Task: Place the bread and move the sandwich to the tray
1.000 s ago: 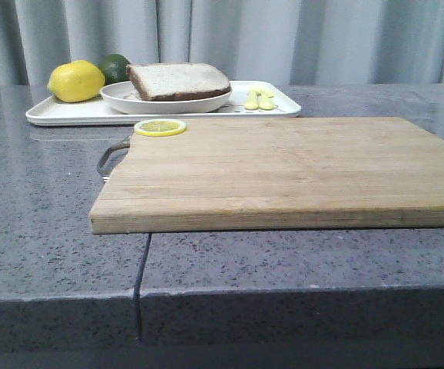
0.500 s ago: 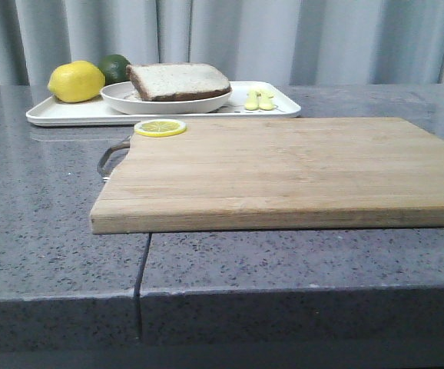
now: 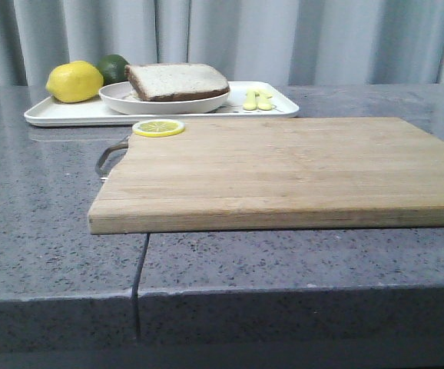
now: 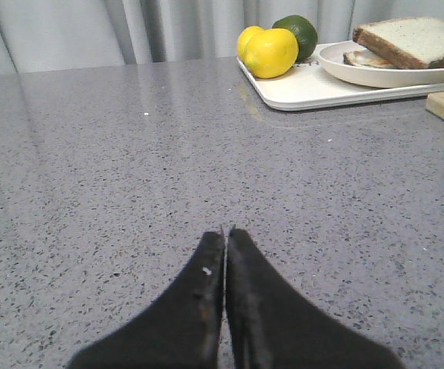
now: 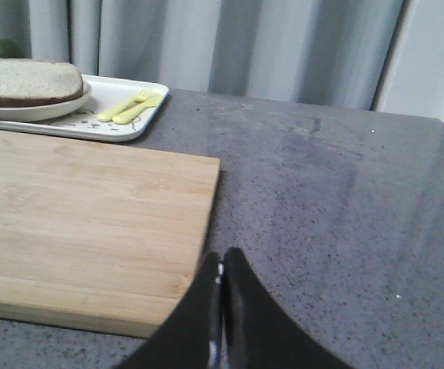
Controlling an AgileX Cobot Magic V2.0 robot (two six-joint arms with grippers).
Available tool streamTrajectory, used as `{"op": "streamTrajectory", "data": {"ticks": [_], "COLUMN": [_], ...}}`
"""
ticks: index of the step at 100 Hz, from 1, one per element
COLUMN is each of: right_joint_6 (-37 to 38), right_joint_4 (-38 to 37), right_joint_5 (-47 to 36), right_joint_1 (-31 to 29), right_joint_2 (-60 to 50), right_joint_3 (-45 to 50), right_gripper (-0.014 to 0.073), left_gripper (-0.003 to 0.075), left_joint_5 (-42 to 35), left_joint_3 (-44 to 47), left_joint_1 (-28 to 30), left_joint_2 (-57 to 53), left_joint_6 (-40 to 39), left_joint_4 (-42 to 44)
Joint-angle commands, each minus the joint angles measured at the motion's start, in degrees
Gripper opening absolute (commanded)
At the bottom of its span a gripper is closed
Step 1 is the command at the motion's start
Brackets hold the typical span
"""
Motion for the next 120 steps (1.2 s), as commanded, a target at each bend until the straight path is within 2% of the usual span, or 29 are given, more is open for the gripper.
{"op": "streamTrajectory", "data": {"ticks": [1, 43, 120], "right_joint_6": [0.5, 0.5, 0.5], "right_joint_4": [-0.9, -0.7, -0.6], "right_joint_5": [-5.0, -13.8, -12.4], "right_joint_1": [-1.6, -2.9, -2.9], "right_joint_2": [-1.1, -1.8, -1.8], "right_joint_3": [0.2, 8.4, 8.4], "right_gripper": [-0.0067, -0.0067, -0.0067], "left_gripper": [-0.0019, -0.0019, -0.0019], "left_joint_5": [-5.0, -5.0, -5.0], "left_joint_3": [0.8, 0.8, 0.8], "left_joint_1": [-0.1, -0.1, -0.1], "left_joint_2": [-1.9, -1.9, -1.9], "left_joint_6": [-0.4, -0.4, -0.4], "left_joint_4": [-0.5, -0.5, -0.5]}}
